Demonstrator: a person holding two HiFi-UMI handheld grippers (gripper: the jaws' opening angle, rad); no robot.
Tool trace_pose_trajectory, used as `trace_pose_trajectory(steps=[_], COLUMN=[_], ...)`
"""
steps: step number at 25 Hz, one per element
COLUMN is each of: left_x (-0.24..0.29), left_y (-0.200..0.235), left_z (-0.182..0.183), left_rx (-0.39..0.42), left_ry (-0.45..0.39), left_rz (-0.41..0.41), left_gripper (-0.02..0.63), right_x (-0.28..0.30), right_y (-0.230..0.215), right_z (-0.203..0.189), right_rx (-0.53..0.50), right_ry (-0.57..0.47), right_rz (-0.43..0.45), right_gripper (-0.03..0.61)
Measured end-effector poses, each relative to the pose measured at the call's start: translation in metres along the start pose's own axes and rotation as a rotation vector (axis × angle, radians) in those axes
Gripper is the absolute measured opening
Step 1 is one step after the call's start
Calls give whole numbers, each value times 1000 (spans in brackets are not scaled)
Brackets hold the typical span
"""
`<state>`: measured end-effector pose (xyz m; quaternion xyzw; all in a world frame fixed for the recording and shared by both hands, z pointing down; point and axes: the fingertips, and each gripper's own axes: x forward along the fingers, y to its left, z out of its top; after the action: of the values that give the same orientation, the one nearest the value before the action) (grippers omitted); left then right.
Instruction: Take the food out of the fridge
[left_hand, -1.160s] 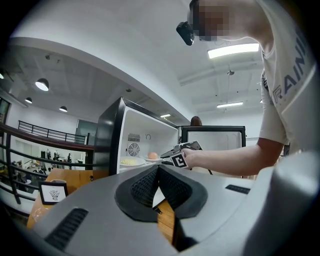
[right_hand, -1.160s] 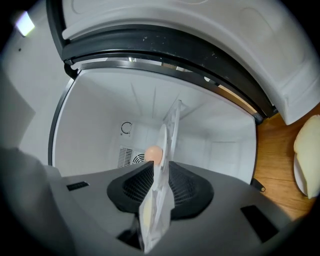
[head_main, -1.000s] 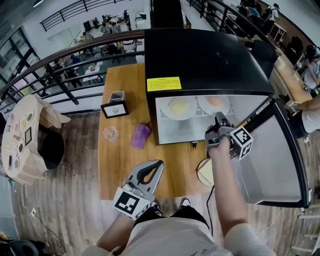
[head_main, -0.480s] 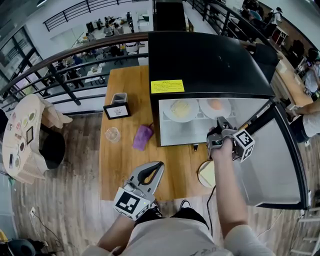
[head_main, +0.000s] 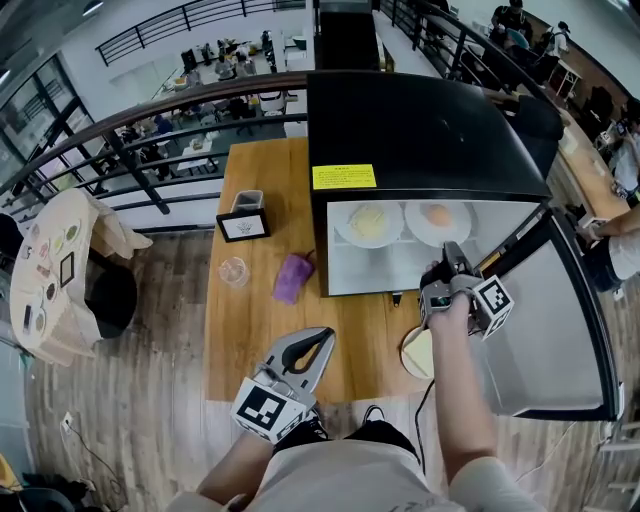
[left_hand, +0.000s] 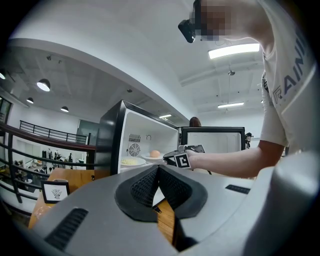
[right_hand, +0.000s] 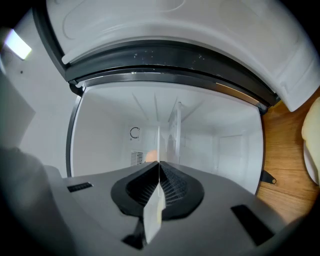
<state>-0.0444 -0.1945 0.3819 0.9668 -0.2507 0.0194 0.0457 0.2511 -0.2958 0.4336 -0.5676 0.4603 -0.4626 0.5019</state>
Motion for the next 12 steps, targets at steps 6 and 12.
trace_pose_trajectory(steps=[6,12], left_x=[-4,-7], left_y=[-3,-9], left_z=[1,5], left_rx=[2,9], left_ry=[0,-9], left_rz=[2,0], left_gripper=[8,8], right_x=[-18,-52], right_y=[11,21], right_z=[-6,-14], right_rx=[-11,-7], right_ry=[11,38], right_rz=[36,82], right_gripper=[26,26])
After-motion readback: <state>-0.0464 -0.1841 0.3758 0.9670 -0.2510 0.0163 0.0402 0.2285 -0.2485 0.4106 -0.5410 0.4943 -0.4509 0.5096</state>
